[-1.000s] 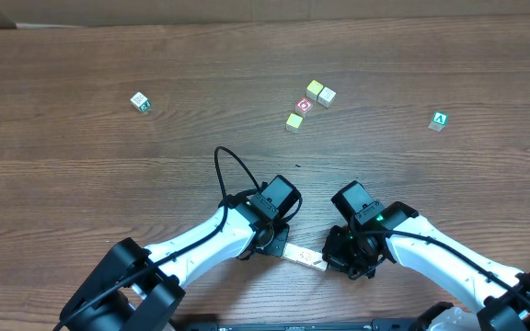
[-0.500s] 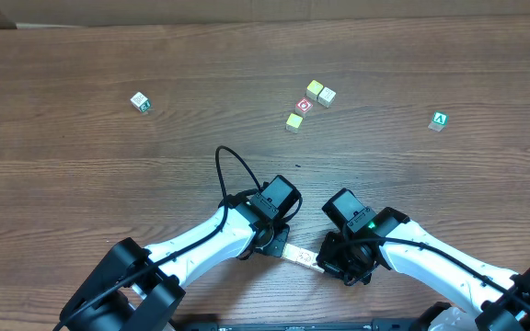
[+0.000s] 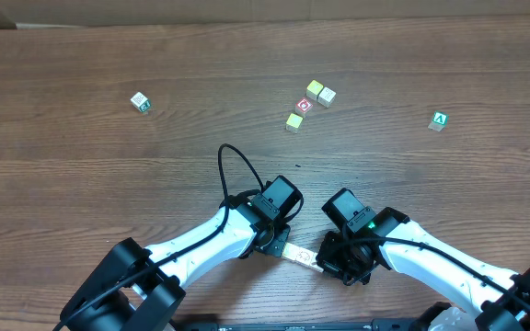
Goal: Flip 4 blocks
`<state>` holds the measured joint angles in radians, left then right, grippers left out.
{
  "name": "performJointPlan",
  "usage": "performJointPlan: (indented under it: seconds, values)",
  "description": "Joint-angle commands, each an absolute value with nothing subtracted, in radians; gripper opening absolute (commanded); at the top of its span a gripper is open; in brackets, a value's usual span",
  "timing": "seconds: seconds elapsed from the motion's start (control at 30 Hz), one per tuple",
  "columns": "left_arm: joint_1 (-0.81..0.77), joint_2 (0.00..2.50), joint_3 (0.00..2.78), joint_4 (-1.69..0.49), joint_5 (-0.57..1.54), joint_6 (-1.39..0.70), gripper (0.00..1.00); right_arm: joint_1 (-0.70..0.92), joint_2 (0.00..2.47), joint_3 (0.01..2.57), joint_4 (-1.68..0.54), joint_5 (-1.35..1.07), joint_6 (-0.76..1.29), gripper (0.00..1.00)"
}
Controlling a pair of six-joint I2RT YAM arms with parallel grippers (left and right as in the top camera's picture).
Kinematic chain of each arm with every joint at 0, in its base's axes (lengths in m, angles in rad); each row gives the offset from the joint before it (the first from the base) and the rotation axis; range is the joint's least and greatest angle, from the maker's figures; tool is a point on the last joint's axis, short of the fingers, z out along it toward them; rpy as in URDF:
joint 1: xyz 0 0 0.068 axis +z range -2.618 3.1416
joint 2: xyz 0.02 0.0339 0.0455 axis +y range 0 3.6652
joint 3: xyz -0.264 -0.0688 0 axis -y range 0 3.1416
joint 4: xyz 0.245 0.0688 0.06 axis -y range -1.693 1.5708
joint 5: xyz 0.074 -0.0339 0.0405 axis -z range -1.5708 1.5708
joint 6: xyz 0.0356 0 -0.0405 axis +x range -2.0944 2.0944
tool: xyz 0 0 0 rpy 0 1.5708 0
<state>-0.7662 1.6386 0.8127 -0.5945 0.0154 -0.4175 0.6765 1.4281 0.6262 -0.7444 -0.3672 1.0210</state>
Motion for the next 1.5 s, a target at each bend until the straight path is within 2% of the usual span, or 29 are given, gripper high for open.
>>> performJointPlan:
  seconds: [0.0,0.47,1.47]
  values:
    - [-0.769,1.714,0.769,-0.586,-0.041,-0.427,0.04,0.687,1.427,0.628,-0.723,-0.406,1.029,0.04]
    - [-0.714,1.714,0.769,-0.597,0.073,-0.449,0.04,0.687,1.427,0.628,-0.719,-0.406,1.029,0.04]
    - [-0.66,1.714,0.769,-0.605,0.038,-0.406,0.04,0.688,1.427,0.628,-0.727,-0.421,1.053,0.04]
